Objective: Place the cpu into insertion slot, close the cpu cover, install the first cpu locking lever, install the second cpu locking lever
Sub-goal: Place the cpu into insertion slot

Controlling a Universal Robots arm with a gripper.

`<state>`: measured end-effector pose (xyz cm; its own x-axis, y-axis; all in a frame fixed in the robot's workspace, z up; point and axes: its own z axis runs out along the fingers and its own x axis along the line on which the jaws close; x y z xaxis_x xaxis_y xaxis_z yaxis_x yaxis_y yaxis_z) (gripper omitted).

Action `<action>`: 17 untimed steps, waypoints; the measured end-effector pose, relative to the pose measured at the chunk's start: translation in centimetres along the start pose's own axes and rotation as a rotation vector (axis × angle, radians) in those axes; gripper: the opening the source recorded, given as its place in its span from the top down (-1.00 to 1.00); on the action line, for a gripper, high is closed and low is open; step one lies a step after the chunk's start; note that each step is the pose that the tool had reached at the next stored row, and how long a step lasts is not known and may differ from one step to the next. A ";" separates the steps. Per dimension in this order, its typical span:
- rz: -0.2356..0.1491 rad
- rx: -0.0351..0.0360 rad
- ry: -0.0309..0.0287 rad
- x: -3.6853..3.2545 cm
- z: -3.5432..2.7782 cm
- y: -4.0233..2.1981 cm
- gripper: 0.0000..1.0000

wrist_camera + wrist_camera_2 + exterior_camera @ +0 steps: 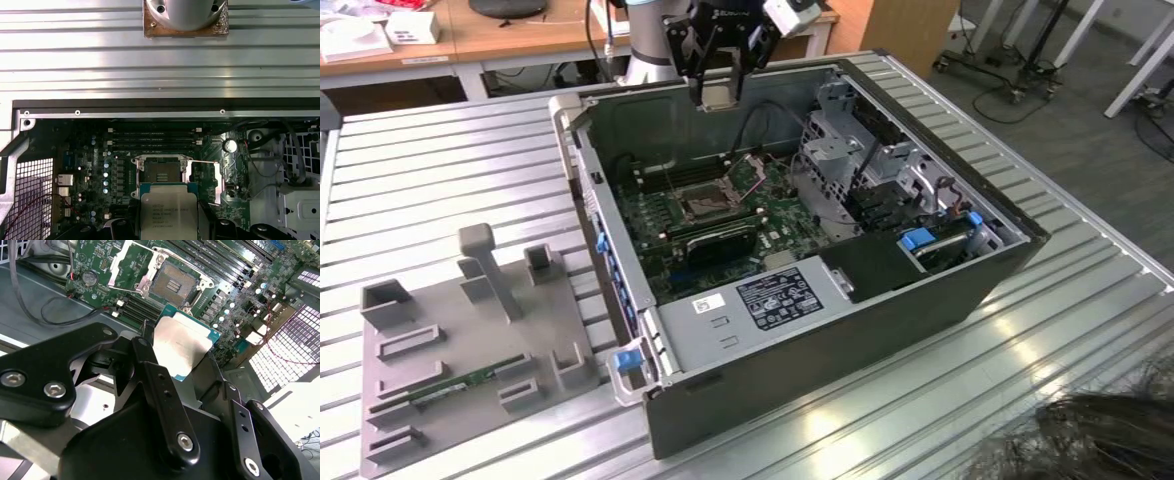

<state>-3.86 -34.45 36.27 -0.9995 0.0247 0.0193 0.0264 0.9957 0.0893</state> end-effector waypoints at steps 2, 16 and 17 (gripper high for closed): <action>0.000 0.0000 0.0000 0.00 0.01 0.00 -0.08; 0.000 -0.0001 -0.0001 -0.02 1.29 -0.12 -0.08; 0.000 0.0000 -0.0001 -0.03 1.41 -0.13 -0.08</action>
<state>-3.86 -34.45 34.85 -0.9995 0.0247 0.0193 0.0263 0.9957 0.0893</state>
